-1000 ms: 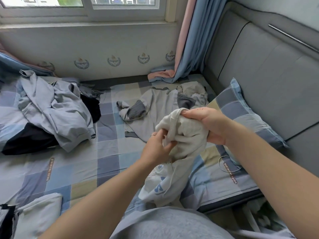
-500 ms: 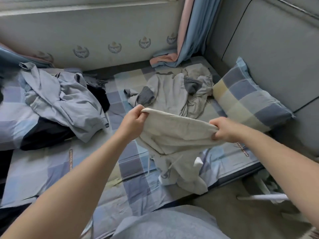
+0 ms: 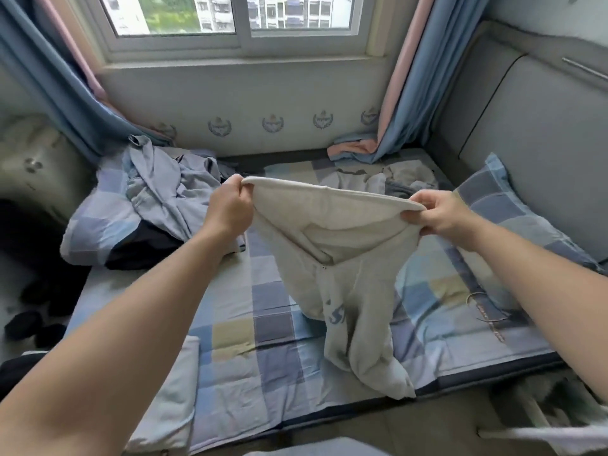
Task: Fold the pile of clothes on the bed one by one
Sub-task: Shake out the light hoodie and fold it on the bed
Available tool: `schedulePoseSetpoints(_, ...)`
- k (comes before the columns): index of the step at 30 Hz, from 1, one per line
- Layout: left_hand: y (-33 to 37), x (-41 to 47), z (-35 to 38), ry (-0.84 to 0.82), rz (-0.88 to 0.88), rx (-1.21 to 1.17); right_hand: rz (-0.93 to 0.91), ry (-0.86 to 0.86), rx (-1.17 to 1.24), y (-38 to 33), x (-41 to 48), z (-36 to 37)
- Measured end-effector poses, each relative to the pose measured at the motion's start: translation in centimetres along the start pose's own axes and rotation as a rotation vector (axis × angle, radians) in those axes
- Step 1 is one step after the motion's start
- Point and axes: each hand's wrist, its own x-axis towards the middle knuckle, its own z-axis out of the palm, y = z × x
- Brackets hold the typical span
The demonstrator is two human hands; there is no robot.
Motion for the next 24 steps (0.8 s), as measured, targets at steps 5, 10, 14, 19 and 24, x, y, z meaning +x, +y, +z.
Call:
schedulePoseSetpoints(5, 8.2, -3.9, -2.7, 0.205, 0.148, 0.052, -0.181, -0.003, -0.057, -5.0, -4.4, -7.2)
schedulePoseSetpoints(10, 17.2, -9.1, -5.7, 0.349, 0.193, 0.068, -0.335, 0.019, -0.158, -10.7, -11.3, -13.4)
schedulePoseSetpoints(14, 23.2, -13.1, -8.7, 0.426, 0.194, -0.019, -0.434, -0.007, -0.129, -14.3, -16.9, -16.7)
schedulePoseSetpoints(19, 29.7, -17.6, -12.1, 0.479, 0.21, -0.212, -0.561, -0.023, -0.047, -17.5, -21.9, -19.7)
schedulePoseSetpoints(24, 33.2, -18.9, -14.3, 0.508, 0.246, -0.207, -0.637, 0.018, -0.005, -20.1, -22.8, -21.2)
